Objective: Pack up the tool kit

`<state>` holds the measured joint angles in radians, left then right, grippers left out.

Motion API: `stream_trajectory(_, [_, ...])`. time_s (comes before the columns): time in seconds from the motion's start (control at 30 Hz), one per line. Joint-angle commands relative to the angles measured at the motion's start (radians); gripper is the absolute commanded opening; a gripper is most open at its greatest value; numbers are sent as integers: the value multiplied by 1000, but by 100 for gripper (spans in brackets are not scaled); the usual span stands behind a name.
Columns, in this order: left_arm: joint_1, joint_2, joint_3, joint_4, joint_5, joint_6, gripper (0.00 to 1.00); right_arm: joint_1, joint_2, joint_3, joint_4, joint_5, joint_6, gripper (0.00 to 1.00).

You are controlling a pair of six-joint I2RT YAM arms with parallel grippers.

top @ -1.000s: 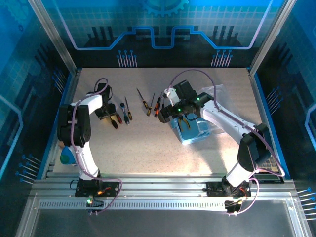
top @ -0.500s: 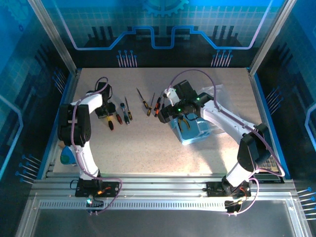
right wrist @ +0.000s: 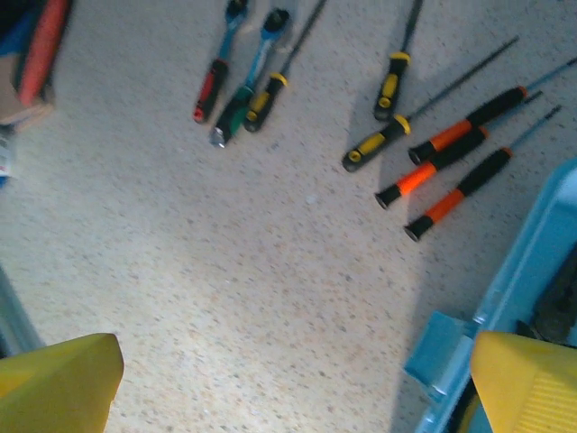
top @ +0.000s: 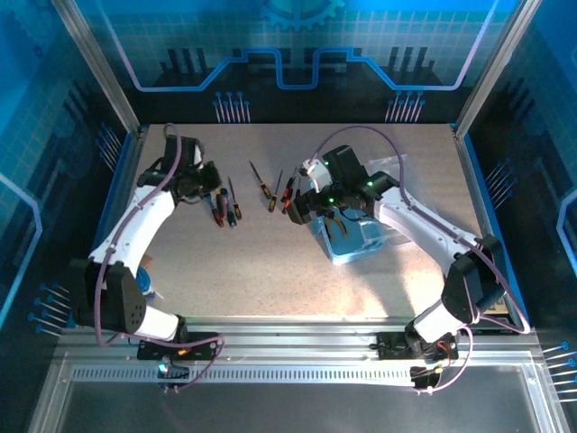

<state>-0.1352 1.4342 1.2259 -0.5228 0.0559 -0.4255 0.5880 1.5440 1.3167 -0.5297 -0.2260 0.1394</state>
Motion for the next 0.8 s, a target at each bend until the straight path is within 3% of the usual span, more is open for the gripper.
stream_trajectory(0.0, [-89, -1, -21, 139, 123, -118, 0, -5, -46, -40, 105, -126, 75, 100])
stream_trajectory(0.1, [-154, 22, -17, 213, 143, -170, 0, 5, -63, -75, 196, -164, 133, 99])
stream_trajectory(0.4, [-268, 81, 64, 225, 113, -183, 0, 48, -11, -92, 301, -115, 248, 79])
stream_trajectory(0.67, [-305, 88, 79, 236, 101, -191, 0, 91, 63, -60, 319, -61, 305, 69])
stream_trajectory(0.77, [-310, 85, 82, 235, 101, -190, 0, 103, 76, -61, 331, -40, 317, 59])
